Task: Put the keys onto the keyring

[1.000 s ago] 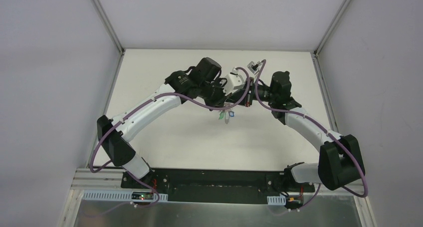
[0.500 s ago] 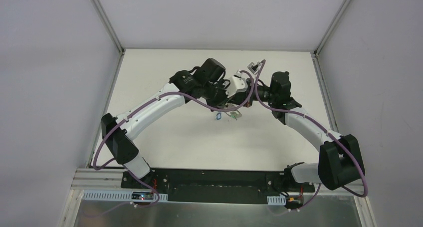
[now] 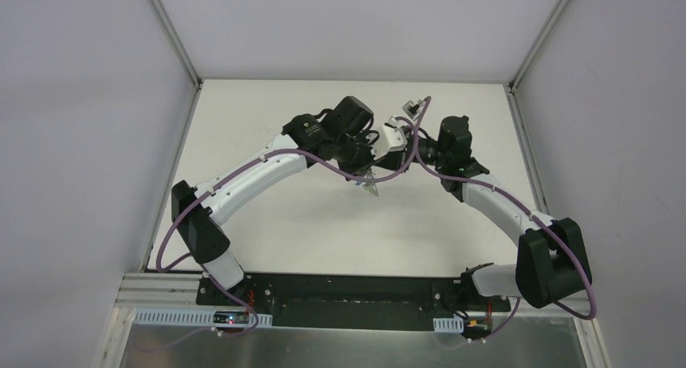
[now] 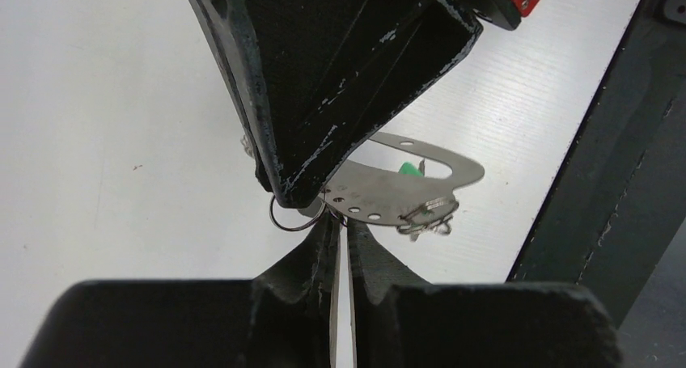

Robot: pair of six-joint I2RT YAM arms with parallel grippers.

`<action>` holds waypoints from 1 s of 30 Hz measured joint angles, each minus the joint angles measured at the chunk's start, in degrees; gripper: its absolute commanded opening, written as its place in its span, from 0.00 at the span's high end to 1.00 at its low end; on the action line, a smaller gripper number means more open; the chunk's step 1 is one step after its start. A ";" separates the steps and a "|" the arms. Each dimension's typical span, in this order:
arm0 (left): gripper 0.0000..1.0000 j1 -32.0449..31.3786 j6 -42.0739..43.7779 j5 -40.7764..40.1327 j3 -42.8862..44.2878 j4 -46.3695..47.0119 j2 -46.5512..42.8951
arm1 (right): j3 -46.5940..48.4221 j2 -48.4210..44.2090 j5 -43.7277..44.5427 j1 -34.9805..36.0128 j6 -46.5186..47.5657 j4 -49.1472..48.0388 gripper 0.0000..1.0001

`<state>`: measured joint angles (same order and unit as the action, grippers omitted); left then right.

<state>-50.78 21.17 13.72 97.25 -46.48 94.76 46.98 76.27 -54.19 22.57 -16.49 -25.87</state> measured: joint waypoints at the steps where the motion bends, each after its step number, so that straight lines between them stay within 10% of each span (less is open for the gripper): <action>1: 0.93 -0.04 -0.13 -0.52 0.17 0.00 0.31 | 0.00 0.00 0.24 0.00 0.00 0.00 1.00; 30: 0.68 0.85 0.96 1.92 -3.89 -0.48 -4.98 | -3.30 -0.74 -4.13 -2.62 2.27 -2.38 1.00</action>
<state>-49.93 22.13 15.64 93.36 -46.96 89.78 43.68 75.53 -58.33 19.94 -14.22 -28.25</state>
